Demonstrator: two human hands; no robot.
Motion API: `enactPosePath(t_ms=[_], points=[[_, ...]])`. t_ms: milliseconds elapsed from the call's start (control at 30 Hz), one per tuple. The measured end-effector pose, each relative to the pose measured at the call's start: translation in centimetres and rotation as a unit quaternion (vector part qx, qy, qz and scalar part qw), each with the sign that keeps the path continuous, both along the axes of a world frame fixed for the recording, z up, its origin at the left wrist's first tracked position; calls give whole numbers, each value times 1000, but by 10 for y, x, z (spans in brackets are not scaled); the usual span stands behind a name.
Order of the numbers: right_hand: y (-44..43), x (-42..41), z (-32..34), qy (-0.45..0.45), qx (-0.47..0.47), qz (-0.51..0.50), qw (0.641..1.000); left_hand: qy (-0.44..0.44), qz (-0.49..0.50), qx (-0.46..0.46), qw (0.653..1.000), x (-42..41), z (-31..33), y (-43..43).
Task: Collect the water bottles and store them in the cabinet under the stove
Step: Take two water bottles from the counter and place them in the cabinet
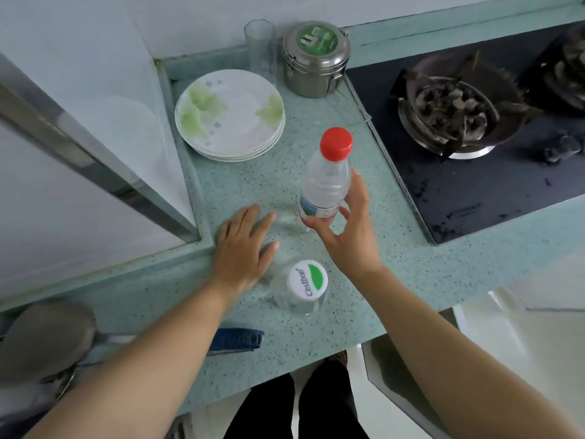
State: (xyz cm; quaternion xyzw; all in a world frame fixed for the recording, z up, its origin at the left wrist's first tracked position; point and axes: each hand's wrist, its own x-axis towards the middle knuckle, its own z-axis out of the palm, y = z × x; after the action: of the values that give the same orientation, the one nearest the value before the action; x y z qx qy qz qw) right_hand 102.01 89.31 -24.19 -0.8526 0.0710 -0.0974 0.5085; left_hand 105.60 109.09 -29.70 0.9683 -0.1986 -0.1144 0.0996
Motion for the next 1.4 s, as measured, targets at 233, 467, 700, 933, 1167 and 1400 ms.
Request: enactPosePath(t_ms=[233,467,700,933,1167,1400], points=[[-4,15,-6,-20,33,29,999,-6,11,-1,1000,0,-13,0],[-27,2,3,-26,-36,84,995,-1,9,13,1000,-1,-7,-2],[-53,-31,12,-4,-55,123,991,82,70,-37,994,-23,20,-9],[-69,-80,20,47,-31,140,989,50,161,-90,982,-110,56,17],[-69,-120,32,80,-32,77,993,55,113,-252,960,-129,97,2],[-64,-177,47,117,-54,-66,989,195,84,-358,909,-101,99,-29]])
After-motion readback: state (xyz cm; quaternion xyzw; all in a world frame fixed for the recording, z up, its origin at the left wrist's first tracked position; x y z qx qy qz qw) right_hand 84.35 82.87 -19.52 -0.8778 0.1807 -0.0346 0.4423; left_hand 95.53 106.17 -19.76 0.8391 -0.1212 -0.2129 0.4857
